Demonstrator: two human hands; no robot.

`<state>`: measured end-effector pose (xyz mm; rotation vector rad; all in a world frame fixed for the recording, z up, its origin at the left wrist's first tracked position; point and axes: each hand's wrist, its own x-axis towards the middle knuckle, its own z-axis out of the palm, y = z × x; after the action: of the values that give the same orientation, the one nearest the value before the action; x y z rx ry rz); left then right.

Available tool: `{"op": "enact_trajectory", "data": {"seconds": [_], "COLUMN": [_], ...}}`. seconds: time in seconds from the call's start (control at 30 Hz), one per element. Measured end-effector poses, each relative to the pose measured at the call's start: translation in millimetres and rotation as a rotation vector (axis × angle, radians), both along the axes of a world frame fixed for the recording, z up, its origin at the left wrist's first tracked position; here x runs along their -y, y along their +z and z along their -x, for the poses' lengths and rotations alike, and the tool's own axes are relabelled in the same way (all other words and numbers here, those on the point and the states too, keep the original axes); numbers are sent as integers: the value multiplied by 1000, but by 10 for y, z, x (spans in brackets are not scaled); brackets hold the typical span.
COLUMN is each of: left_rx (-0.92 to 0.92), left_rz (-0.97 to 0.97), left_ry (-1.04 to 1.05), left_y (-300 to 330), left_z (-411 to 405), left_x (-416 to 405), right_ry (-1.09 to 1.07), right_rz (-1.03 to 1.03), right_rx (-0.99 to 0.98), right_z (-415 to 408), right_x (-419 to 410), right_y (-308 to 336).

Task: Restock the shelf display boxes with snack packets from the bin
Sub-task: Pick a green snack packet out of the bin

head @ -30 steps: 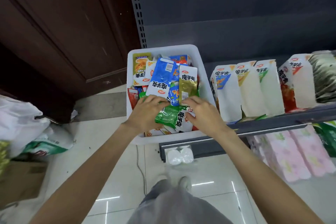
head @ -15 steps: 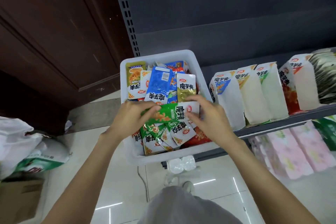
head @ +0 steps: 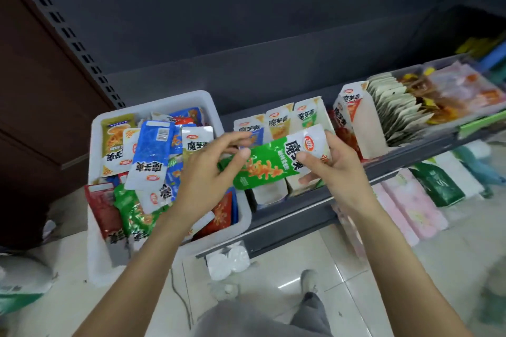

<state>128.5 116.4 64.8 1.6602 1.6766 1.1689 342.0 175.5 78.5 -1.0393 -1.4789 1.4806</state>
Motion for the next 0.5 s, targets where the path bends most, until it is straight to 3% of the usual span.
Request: {"op": "enact_trajectory", "data": {"seconds": [0.13, 0.27, 0.5], "left_rx": [90, 86, 23], "left_rz": [-62, 42, 232], "left_ry": [178, 280, 436], "left_y": [-113, -287, -606], "left_z": [-666, -1166, -1544], "left_x": [-366, -670, -981], "right_ry": [-218, -245, -151], "right_rz": [-104, -172, -407], "right_rx": [24, 70, 295], "right_z": [-906, -1538, -1468], "right_x": [-422, -917, -1465], "right_y": [-38, -13, -11]}}
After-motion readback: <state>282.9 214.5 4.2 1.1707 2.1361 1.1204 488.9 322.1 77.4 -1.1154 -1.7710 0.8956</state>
